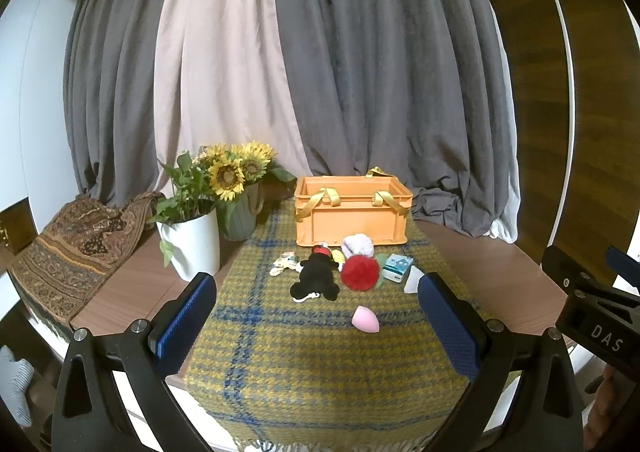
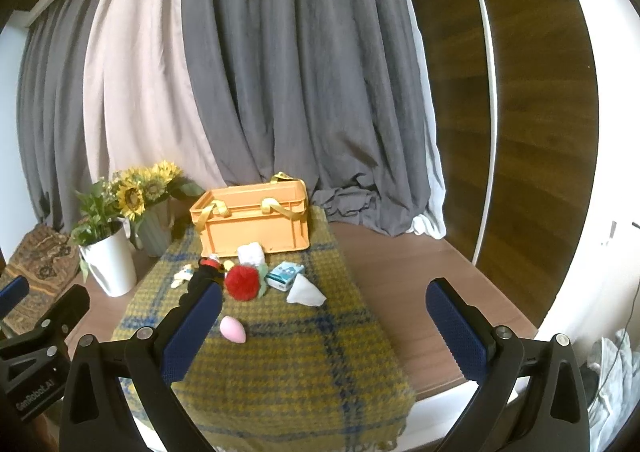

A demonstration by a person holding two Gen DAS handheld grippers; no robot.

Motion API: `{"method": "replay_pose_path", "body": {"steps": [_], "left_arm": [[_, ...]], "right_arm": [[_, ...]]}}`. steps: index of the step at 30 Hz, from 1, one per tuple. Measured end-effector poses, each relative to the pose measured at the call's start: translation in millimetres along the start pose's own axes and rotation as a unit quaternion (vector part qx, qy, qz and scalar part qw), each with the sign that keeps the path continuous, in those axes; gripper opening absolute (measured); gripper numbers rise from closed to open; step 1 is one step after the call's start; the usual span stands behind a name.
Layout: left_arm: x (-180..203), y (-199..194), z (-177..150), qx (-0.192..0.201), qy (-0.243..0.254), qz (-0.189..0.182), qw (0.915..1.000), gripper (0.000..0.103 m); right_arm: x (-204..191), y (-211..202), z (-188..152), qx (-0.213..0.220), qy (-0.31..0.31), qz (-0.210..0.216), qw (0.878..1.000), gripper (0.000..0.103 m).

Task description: Organize soft objects

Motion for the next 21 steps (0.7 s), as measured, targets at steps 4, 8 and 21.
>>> {"method": "replay_pose_path", "body": {"steps": [4, 8, 21], "left_arm": [[2.5, -0.5, -0.4, 0.001, 0.002, -0.001, 1.0000, 0.103], [3.7, -0.6, -1.4, 0.002, 0.002, -0.004, 1.0000, 0.103], [8.5, 0.6, -5.0, 0.005, 0.000, -0.013, 0.9999, 0.103]], "right_arm": [[2.2, -0.3, 0.3, 0.001, 0.000, 0.000, 1.000, 0.103], [2.9, -1.0, 0.2, 0.001, 0.001, 0.000, 1.000, 0.103], [4.4, -1.2, 2.7, 0.004, 0.002, -0.002, 1.000, 0.103]]}}
Point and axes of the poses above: each gripper's, at about its wrist camera, not at the fingertips, and y roughly the way its jaws point, x to its right, z to its top, the point moved 6 cm from there along y, roughly the way its jaws point, and after that the axes turned 10 degrees about -y, right-handed, at the moved point
